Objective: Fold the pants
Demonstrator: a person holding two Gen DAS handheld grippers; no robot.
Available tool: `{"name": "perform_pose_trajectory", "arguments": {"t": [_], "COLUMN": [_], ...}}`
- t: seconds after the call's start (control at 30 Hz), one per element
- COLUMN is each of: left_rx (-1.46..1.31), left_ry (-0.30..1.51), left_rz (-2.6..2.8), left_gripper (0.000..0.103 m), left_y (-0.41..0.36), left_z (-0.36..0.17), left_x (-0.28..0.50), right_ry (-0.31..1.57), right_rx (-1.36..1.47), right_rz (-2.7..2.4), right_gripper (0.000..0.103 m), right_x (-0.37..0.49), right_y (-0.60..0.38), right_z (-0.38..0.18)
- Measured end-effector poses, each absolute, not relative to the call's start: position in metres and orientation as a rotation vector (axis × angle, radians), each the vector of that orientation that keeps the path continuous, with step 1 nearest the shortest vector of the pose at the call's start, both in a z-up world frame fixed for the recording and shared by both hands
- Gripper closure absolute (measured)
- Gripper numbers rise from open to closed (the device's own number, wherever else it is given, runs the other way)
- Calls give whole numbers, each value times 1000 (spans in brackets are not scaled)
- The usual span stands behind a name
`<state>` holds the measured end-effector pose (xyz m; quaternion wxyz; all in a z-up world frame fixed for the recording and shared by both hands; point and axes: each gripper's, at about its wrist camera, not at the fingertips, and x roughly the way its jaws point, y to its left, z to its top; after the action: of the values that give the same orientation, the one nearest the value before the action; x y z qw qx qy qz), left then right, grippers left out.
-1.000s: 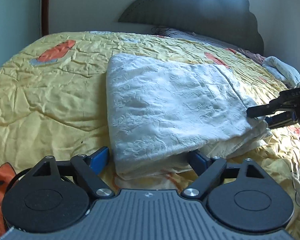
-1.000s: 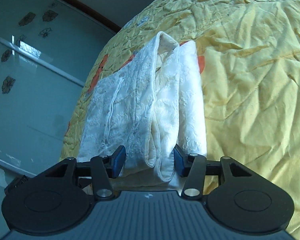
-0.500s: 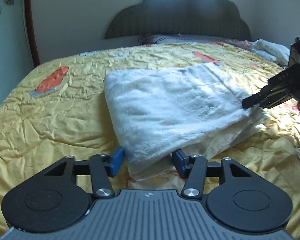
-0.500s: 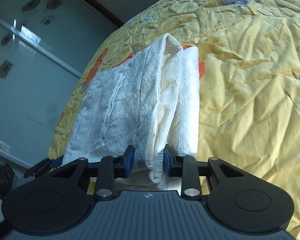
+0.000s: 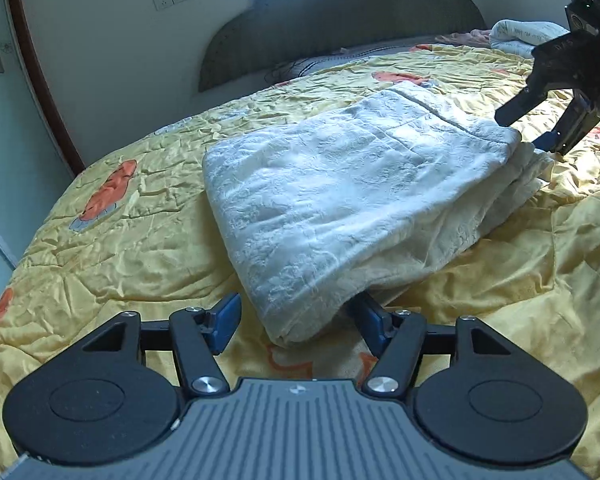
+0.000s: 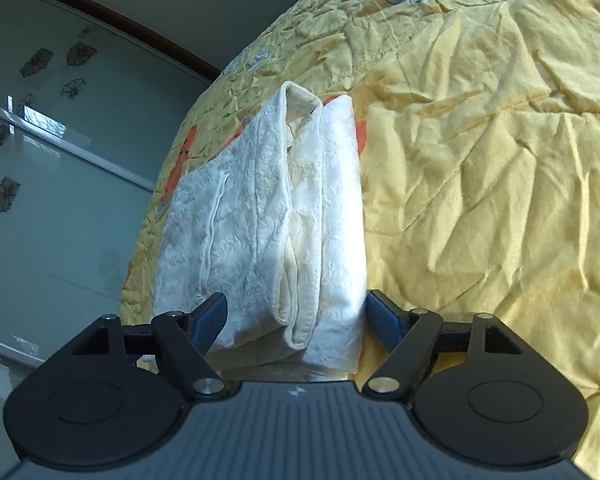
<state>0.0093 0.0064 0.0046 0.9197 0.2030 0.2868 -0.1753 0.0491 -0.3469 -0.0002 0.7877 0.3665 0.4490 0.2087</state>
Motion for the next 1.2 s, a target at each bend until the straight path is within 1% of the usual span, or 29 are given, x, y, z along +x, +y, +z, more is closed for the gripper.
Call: {"name": "perform_pose_trajectory", "arguments": {"t": [0.03,0.07,0.1,0.13,0.2,0.23,0.27,0.33,0.37,0.47,0.6,0.63,0.67,0.7,0.77,0.9,1.0,1.1,1.2], "left_rx": [413,409,405,408,425,441,458,494,512,552,606,602,600,600,600,581,576,562,546], "left_ry": [585,583,584,583,594,593,589,581,573,562,546,549,552,553,553,568,575,581,587], "left_rz": [-359,-364,-369,-362,-365,-368,-369,-367,-365,-364,-371,-368,-367,-365,-364,-365,-367,-366,-364], "left_gripper": [42,44,52,55,61,62,65,66,67,68,69,69,69,69,69,70,70,70,71], "left_y": [7,7,7,6,5,4,2,0,-2,-5,-8,-8,-8,-8,-9,-8,-7,-6,-6], "left_z": [4,5,6,8,13,14,13,10,8,6,3,4,4,3,3,5,6,7,6], "left_x": [10,11,12,13,13,13,11,8,6,5,4,5,5,6,6,7,7,9,11], "right_ry": [965,965,981,989,981,974,968,978,985,982,944,950,965,994,1033,1034,992,919,959], "right_rx": [775,758,715,655,577,573,583,629,642,648,724,746,739,723,736,691,686,779,777], "right_rz": [443,435,431,432,426,423,420,409,402,380,362,377,380,379,397,409,356,363,410], "right_gripper": [26,32,46,65,64,64,63,62,60,58,58,56,50,48,48,47,47,48,48], "right_x": [50,52,53,53,52,52,52,52,51,46,43,43,45,48,52,58,59,51,49], "right_y": [-344,-341,-336,-331,-327,-328,-331,-337,-339,-342,-351,-351,-348,-344,-337,-330,-341,-360,-356], "right_z": [1,3,6,9,19,22,24,22,21,21,23,21,19,15,7,9,19,29,26]}}
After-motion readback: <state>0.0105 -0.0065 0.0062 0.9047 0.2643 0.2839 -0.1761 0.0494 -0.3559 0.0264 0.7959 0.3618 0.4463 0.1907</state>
